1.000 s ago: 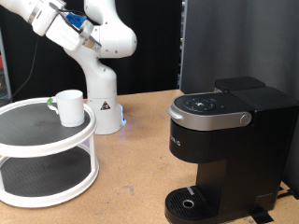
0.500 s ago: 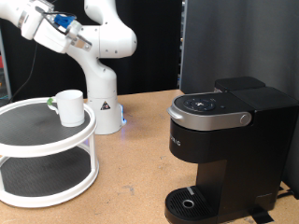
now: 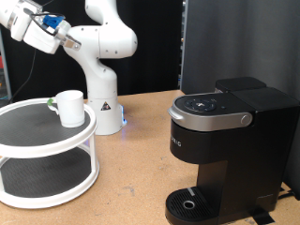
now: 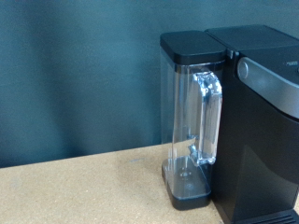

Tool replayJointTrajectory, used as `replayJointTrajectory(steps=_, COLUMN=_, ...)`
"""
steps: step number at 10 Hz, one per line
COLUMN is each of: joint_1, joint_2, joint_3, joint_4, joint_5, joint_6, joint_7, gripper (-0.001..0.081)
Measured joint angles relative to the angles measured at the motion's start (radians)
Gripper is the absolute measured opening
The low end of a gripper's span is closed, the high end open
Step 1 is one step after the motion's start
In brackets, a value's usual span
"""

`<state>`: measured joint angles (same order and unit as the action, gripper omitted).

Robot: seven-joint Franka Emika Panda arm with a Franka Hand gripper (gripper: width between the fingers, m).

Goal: Make a cup of coffee with the keurig machine

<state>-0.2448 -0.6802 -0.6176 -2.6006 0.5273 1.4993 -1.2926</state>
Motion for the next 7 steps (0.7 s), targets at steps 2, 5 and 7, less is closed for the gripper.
replayJointTrajectory(steps=2, joint_1=-0.001, joint_2=0.001, joint_3=-0.050, joint_4=0.009, joint_5=-0.013, joint_6=-0.041, joint_7=-0.044, gripper=0.0002)
replayJointTrajectory(steps=5, joint_1=-0.002, joint_2=0.003, joint_3=-0.138, joint_4=0.049, joint_5=-0.097, joint_6=-0.126, joint_7=-0.088, gripper=0.0002)
replayJointTrajectory(steps=7, joint_1=-0.002, joint_2=0.005, joint_3=-0.174, joint_4=0.068, joint_5=-0.137, joint_6=-0.140, joint_7=-0.093, gripper=0.0002)
